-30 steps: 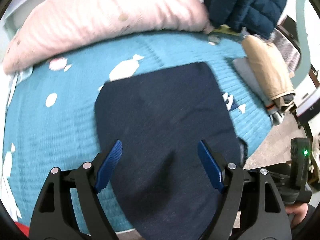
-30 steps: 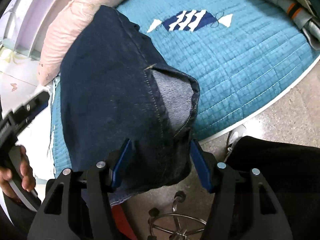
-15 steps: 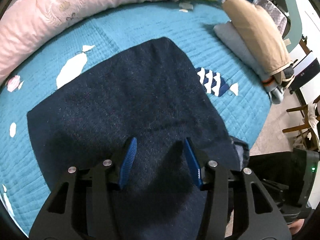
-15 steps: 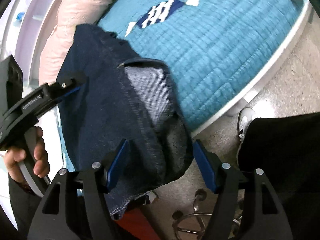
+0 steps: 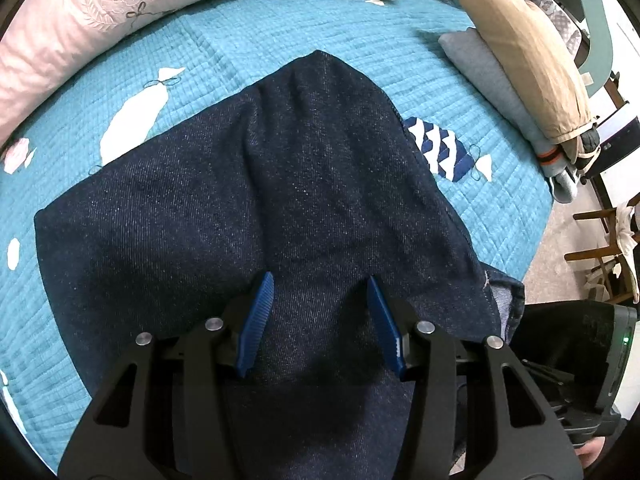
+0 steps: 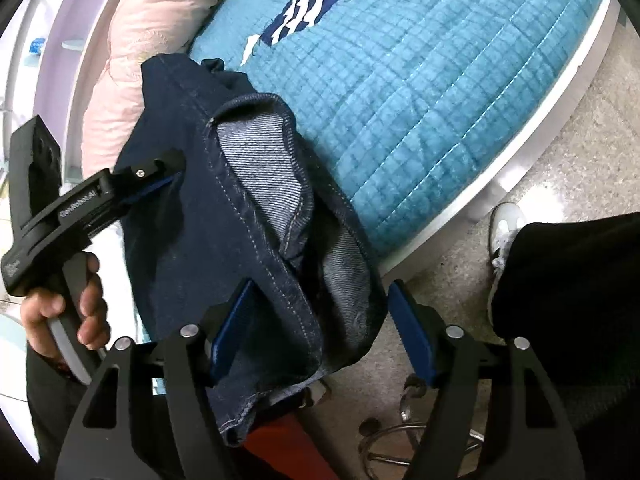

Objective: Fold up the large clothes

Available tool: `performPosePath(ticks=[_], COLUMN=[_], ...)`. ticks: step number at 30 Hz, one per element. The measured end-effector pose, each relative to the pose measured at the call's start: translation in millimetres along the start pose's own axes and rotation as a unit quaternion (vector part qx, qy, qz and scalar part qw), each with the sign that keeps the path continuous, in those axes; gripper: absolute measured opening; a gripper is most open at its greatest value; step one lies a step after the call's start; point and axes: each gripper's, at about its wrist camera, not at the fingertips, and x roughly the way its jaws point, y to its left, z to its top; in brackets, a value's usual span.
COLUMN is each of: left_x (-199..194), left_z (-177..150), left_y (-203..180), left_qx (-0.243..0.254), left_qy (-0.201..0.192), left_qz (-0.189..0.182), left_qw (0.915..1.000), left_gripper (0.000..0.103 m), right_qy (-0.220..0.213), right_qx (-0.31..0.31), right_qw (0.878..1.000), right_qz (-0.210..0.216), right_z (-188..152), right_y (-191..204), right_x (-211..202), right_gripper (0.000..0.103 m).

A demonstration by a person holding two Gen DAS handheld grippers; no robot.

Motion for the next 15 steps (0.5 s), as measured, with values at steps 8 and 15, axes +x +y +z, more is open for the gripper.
performPosePath(ticks=[8,15], left_x=[-1,-2], left_z=[0,1], left_y=[0,1], left_qx=[0.006,0.012], left_qy=[0.002,0.006], left_qz=[-0.005,-0.012], left_qw=[1.0,0.9998], left_gripper=[0.05,0.05], right_qy=[0.0,0.0], right_qx=[-0.022,-0.053], right_qw=[1.0,0.999], right_qz=[-0.003,0.005], right_z=[3,2], right_y=[2,13], right_x=[5,4], right_gripper=[0.063,0.035])
